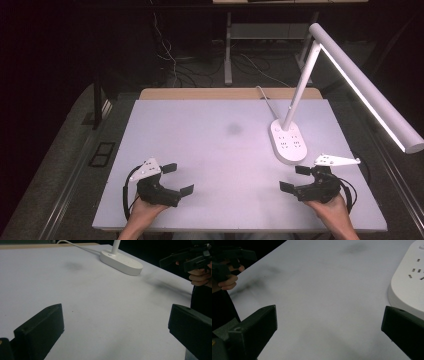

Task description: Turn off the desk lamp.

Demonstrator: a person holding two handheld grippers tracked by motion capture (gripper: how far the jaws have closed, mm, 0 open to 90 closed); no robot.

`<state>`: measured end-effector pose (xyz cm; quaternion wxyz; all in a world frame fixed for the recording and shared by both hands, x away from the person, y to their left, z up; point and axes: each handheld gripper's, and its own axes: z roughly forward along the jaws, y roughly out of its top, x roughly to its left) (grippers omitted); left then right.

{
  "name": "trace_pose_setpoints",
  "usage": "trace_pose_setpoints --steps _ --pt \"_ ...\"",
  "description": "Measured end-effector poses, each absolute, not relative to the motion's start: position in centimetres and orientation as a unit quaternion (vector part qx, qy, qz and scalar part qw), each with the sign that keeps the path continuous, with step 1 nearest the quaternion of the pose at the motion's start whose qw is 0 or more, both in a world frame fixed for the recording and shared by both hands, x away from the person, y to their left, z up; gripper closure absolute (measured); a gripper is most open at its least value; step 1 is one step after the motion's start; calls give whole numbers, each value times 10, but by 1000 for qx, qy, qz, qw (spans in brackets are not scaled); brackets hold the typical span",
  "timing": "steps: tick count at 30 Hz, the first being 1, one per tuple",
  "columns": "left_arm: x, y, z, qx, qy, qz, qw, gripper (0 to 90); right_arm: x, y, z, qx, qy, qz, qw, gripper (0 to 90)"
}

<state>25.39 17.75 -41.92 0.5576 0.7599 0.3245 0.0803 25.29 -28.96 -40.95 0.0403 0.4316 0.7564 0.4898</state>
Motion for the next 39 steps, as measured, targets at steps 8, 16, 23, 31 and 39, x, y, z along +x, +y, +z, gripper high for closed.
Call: trace_pose_setpoints --steps 8,16,23,31,39 --pt "253 179 -420 760 326 82 556 0 254 -291 -405 434 759 485 33 8" --pt "252 179 -420 763 326 85 552 0 257 -292 -400 435 760 481 35 9" --pt "251 180 -420 761 328 85 553 0 263 -293 -392 430 765 478 44 9" --pt "251 179 -420 761 328 86 552 0 271 -297 -385 429 769 471 48 8" --pt "251 179 -420 761 329 86 552 0 278 -300 -376 430 771 467 50 9"
